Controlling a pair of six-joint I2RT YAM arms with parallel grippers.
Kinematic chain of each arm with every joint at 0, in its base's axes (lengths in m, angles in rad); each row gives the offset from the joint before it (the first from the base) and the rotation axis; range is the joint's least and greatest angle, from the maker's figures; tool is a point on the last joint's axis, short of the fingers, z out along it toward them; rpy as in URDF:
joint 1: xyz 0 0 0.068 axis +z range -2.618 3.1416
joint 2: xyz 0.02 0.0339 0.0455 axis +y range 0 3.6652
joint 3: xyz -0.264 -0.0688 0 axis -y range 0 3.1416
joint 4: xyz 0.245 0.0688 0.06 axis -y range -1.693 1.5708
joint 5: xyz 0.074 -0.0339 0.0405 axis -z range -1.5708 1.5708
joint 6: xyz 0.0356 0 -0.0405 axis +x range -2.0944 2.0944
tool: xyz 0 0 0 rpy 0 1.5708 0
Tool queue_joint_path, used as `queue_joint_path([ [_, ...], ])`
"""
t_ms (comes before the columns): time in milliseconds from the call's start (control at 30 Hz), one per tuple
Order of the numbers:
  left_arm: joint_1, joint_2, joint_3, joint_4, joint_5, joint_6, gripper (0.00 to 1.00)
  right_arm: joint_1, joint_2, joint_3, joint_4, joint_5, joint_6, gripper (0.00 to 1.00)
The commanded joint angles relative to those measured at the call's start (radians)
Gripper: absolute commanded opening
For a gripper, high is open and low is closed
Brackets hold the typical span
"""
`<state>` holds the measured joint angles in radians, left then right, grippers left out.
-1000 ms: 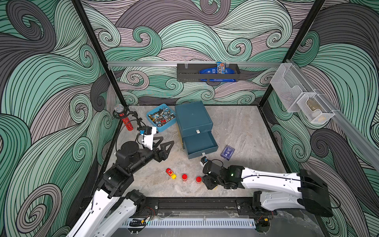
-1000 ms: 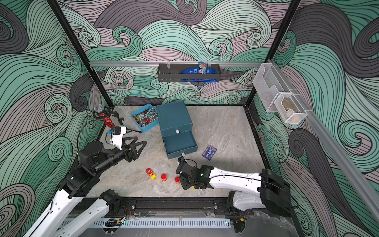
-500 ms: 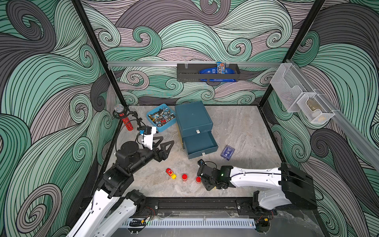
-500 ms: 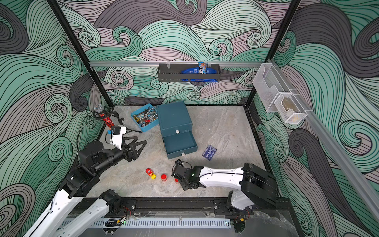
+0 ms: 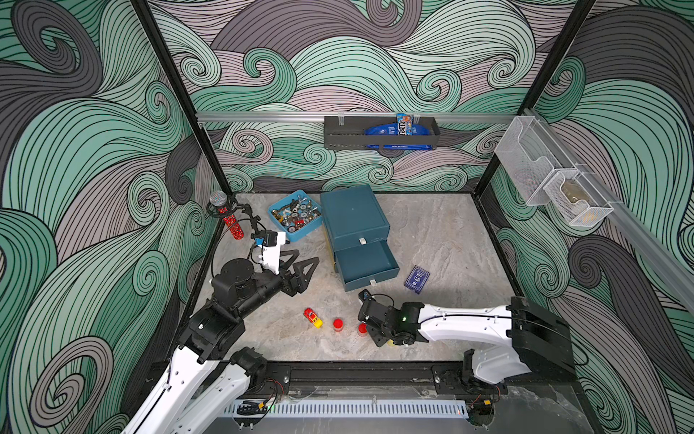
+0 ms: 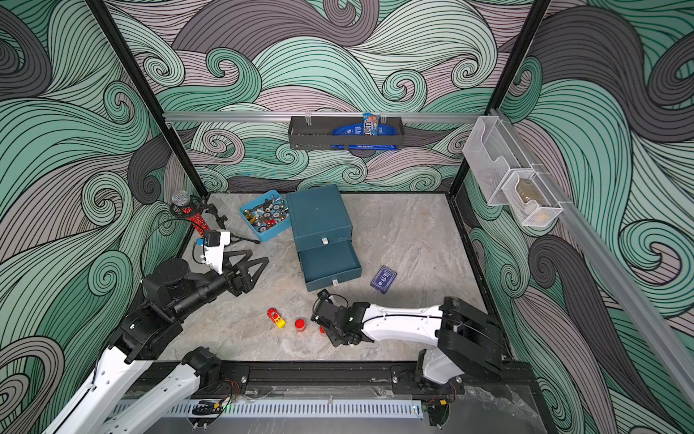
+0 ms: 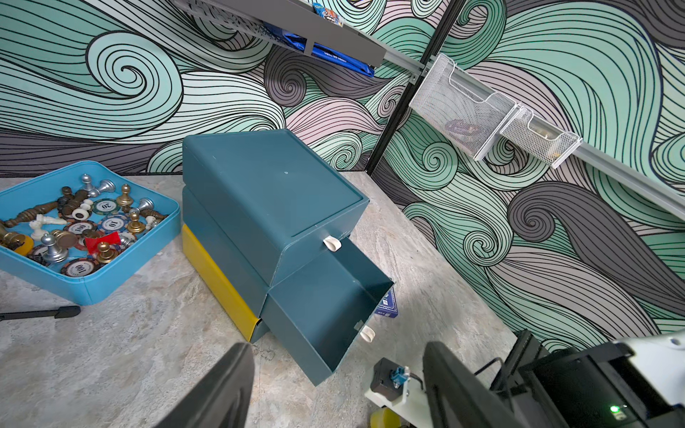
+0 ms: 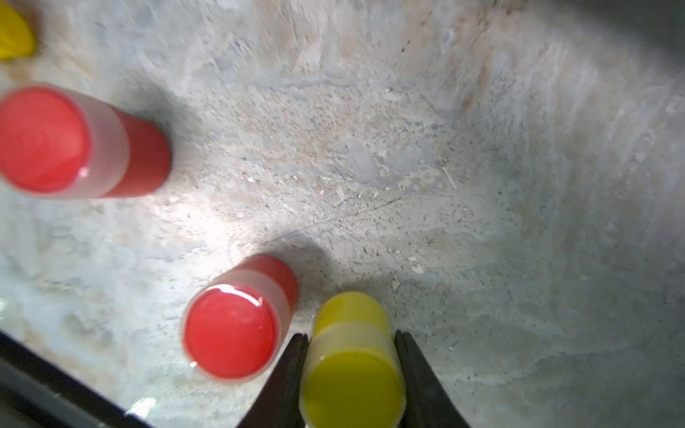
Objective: Put the paint cans in the drawer according to color
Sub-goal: Pick up the paint can at the center of the board, then place the paint can in the drawer.
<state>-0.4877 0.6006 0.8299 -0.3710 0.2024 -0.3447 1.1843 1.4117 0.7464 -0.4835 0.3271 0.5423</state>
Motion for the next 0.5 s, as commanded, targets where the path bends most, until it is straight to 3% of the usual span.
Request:
queue_joint_path([
  [0, -0.005, 0.000, 0.031, 0.017, -0.010, -0.004, 0.75, -0.022, -0.163, 0.070, -0.100, 0.088, 0.045, 0.13],
  [167, -0.005, -0.001, 0.028, 0.021, -0.014, -0.012, 0.75, -0.185, -0.252, 0.251, -0.215, 0.086, 0.047, 0.09],
  [300, -0.005, 0.001, 0.026, 0.029, -0.014, -0.015, 0.75, -0.374, -0.141, 0.395, -0.222, -0.019, 0.020, 0.09],
  [467, -0.005, 0.003, 0.031, 0.034, -0.020, -0.013, 0.75, -0.468, 0.048, 0.499, -0.219, -0.075, 0.020, 0.08],
])
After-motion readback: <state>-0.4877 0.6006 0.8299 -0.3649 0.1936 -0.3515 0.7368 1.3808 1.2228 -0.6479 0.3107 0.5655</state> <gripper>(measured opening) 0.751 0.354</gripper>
